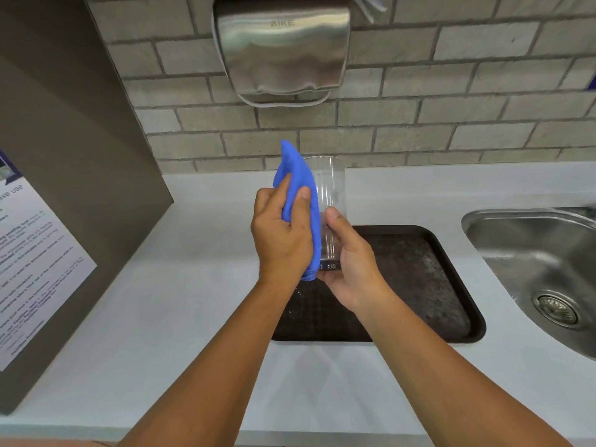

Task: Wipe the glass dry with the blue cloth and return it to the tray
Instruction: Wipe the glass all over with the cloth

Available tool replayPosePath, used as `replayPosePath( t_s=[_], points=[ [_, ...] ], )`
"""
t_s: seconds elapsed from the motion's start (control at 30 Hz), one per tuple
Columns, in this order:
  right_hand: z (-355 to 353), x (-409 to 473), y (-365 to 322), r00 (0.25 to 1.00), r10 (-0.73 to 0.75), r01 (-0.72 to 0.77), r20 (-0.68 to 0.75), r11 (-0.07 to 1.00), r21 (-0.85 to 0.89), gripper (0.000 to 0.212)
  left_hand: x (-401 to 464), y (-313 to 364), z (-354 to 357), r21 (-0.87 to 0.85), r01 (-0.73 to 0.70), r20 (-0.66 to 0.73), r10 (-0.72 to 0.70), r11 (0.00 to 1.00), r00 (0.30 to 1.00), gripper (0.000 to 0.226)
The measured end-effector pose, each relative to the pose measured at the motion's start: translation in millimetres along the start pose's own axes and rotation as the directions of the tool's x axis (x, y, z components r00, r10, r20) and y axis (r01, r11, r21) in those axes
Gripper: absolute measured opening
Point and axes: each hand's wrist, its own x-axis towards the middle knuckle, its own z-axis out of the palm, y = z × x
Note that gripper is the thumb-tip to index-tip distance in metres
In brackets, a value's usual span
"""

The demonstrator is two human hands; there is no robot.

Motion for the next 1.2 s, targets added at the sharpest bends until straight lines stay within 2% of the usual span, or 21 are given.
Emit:
replayPosePath(
  t_s=[0.07,0.1,0.17,0.23,0.3,0.37,0.4,0.43,0.5,0.57,0.63,0.77,0.83,0.9,1.0,1.1,1.2],
  points=[
    [-2.1,-1.6,1.0,0.998,0.011,-0.016,0.060,0.997,0.075,0.050,9.0,-6.2,-2.2,-0.046,0.228,0.004,-0.228,0.973,0.974,0.020],
    [-3.4,-1.4,1.3,0.997,0.010,-0.017,0.074,0.996,0.091,0.056,12.1,-9.1,-3.4,-0.054,0.325,0.018,-0.325,0.944,0.946,0.025],
    [-4.7,-0.9,1.5,0.995,0.014,-0.023,0.096,0.995,0.100,0.065,14.1,-11.2,-6.1,-0.039,0.411,0.046,-0.409,0.911,0.911,0.034],
    [-4.8,-0.6,1.2,0.993,0.017,-0.029,0.114,0.994,0.105,0.061,12.7,-8.6,-6.3,-0.016,0.347,0.045,-0.346,0.938,0.937,0.027],
    [-3.8,-0.5,0.9,0.994,0.010,-0.021,0.109,0.995,0.097,0.051,5.2,0.9,-7.1,0.034,0.109,0.044,-0.111,0.993,0.993,0.018],
    [-3.3,-1.2,1.7,0.993,0.011,-0.022,0.121,0.996,0.086,0.043,-1.1,8.9,-4.3,0.077,-0.164,0.101,0.156,0.983,0.983,0.032],
    [-2.6,-1.8,2.0,0.990,0.013,-0.026,0.138,0.996,0.088,0.042,-0.1,11.1,-3.5,0.072,-0.220,0.110,0.211,0.973,0.971,0.034],
    [-2.0,-2.3,2.1,0.988,0.017,-0.033,0.155,0.994,0.103,0.045,3.3,13.4,-3.9,0.059,-0.193,0.088,0.187,0.979,0.978,0.030],
    [-1.9,-2.8,1.6,0.981,0.026,-0.054,0.194,0.988,0.143,0.056,16.5,12.1,-6.0,0.024,0.028,0.011,-0.029,0.999,1.000,0.016],
    [-2.4,-2.5,-0.2,0.972,0.032,-0.074,0.234,0.983,0.171,0.060,27.7,3.5,-8.6,-0.018,0.315,0.044,-0.314,0.949,0.948,0.028],
    [-4.0,-1.7,-2.0,0.964,0.049,-0.096,0.262,0.981,0.171,0.060,25.7,-0.9,-10.4,-0.078,0.464,0.121,-0.454,0.882,0.883,0.030],
    [-3.0,-2.0,-1.7,0.969,0.076,-0.123,0.236,0.974,0.190,0.064,13.9,-8.3,-10.1,-0.101,0.394,0.067,-0.389,0.913,0.919,0.031],
    [-1.1,-1.0,-0.2,0.979,0.064,-0.098,0.194,0.981,0.170,0.065,12.6,-9.1,-9.1,-0.086,0.343,0.048,-0.340,0.935,0.939,0.027],
    [0.8,0.1,0.4,0.992,0.030,-0.047,0.124,0.989,0.139,0.062,14.5,-8.7,-9.3,-0.084,0.318,0.048,-0.315,0.944,0.948,0.033],
    [1.1,0.1,-0.6,0.998,-0.001,-0.003,0.056,0.998,0.060,0.064,17.0,-7.9,-11.0,-0.090,0.259,0.039,-0.257,0.962,0.966,0.033],
    [5.0,-2.4,-2.2,0.999,-0.009,0.010,0.032,1.000,-0.023,0.061,16.4,-7.0,-13.3,-0.068,0.192,0.017,-0.191,0.979,0.981,0.012],
    [12.3,-4.9,-2.1,0.999,-0.034,0.033,-0.007,0.988,-0.154,0.073,11.9,-3.3,-13.1,-0.048,0.162,0.013,-0.162,0.986,0.987,0.016]
  ],
)
